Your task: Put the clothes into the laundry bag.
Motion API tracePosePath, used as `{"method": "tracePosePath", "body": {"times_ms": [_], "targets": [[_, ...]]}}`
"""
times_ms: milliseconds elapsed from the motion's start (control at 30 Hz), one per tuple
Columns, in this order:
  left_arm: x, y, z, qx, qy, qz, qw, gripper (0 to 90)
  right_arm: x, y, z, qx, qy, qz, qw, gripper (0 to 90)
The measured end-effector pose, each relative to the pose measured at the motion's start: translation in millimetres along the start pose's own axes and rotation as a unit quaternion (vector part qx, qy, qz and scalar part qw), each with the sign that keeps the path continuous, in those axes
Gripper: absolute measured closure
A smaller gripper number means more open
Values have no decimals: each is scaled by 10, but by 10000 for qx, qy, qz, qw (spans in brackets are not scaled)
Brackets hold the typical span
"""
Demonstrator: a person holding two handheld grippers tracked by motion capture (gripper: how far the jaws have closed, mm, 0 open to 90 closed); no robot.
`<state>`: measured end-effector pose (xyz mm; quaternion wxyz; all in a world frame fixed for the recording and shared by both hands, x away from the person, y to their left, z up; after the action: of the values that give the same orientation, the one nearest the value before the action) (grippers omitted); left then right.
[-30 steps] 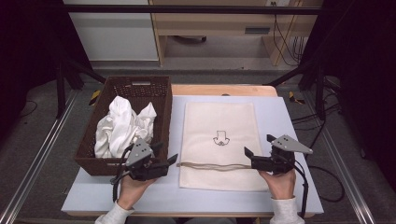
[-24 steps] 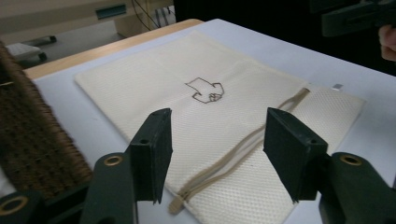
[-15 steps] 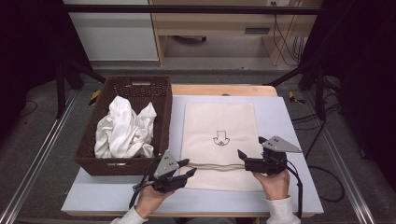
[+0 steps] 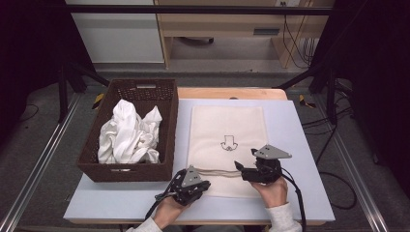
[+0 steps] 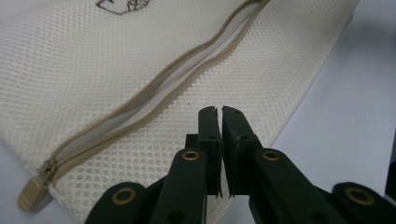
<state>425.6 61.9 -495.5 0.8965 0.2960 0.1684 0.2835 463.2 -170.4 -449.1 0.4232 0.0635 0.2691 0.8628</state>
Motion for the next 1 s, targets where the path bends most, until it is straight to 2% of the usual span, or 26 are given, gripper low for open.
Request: {"method": "tracePosePath", "body": {"times_ms": [100, 167, 200, 367, 400, 600, 633, 700, 800, 1000], "targets": [[3, -59, -34, 93, -5, 14, 10000, 888, 31, -55, -25, 64, -18, 68, 10000, 266], [-3, -84, -52, 105, -13, 33, 9999, 890, 63, -124, -61, 204, -45, 131, 9997, 276], [-5, -84, -50, 102, 1, 33, 9999, 891, 100, -201, -99, 368, 20, 186, 9991, 310], [-10, -87, -53, 106, -1, 52, 9999, 892, 166, -304, -152, 568, 167, 245, 9979, 385], [-11, -88, -54, 108, 2, 56, 9999, 892, 183, -355, -188, 711, 209, 273, 9969, 419], [-14, -89, -55, 103, -4, 73, 9999, 891, 220, -454, -258, 994, 318, 346, 9939, 505], [-14, -89, -55, 104, -4, 75, 9999, 891, 219, -469, -274, 1050, 417, 358, 9930, 526], [-15, -89, -55, 105, 10, 76, 9999, 891, 227, -464, -272, 1029, 348, 444, 9931, 583], [-14, -87, -54, 122, 22, 69, 9999, 891, 235, -442, -270, 1085, 378, 511, 9921, 672], [-12, -92, -48, 125, 52, 62, 9999, 889, 228, -501, -267, 1069, 377, 447, 9925, 730]]}}
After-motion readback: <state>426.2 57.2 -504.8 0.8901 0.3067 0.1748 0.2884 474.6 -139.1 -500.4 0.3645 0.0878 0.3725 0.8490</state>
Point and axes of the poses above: each handheld gripper's, and its own axes: y roughly backward along the jaws, z roughly out of its top, x roughly to its left, the point moved 3 cm from there along -y, roughly forward along the jaws, and after that the axes turned 7 degrees about y, right-handed, at the moved point
